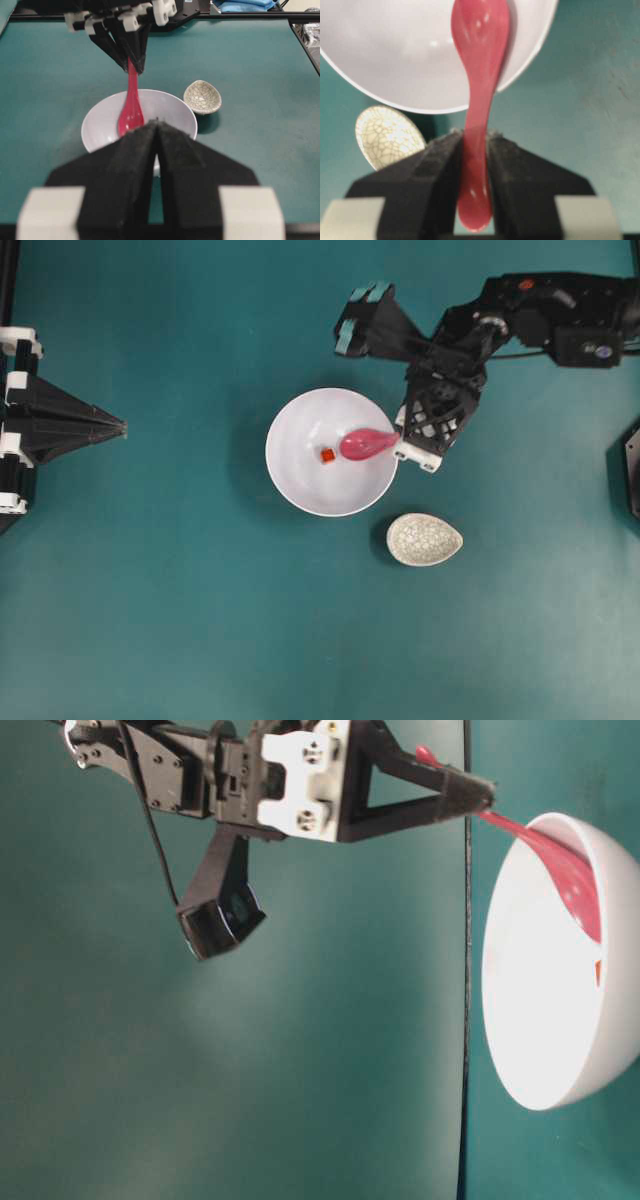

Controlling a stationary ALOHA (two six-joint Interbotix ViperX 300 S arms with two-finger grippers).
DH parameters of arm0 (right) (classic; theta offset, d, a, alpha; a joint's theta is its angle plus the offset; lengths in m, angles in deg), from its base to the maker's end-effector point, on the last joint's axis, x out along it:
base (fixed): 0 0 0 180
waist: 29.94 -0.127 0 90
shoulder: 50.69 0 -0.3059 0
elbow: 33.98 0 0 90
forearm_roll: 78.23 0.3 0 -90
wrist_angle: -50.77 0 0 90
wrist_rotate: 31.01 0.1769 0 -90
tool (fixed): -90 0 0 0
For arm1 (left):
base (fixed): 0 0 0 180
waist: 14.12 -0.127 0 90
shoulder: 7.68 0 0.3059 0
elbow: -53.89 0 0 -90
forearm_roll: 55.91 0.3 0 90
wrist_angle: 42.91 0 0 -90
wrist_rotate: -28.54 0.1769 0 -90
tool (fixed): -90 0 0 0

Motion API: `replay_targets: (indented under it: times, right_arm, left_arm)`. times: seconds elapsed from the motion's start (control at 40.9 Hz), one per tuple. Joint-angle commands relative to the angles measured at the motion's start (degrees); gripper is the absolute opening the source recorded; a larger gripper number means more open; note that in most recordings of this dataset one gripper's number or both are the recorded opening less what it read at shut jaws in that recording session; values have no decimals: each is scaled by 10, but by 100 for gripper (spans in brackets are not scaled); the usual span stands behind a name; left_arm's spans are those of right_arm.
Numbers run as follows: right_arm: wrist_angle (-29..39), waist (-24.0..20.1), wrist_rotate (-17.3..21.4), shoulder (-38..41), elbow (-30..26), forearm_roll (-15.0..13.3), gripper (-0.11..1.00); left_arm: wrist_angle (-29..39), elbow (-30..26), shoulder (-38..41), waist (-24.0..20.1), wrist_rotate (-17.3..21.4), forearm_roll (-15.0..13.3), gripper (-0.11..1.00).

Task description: Grip the spoon and scoop the red block from the bowl with right arm.

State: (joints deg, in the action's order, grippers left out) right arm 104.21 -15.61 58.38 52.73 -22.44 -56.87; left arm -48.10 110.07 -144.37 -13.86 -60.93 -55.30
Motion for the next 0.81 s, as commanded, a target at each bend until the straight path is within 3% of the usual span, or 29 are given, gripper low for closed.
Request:
replay_targets:
  times: [0.0,0.441,0.783]
  right_arm:
    - [-5,-4,-1,2,-24,-2,22]
    - [-7,-28,-23,63,-102,-1,22]
    - [29,-46,-23,64,-100,-1,20]
  left_arm:
    - [-3,-6,4,1,1,1,0]
    - [8,-6,4,1,3,2,0]
    - [12,-5,4,1,3,2,0]
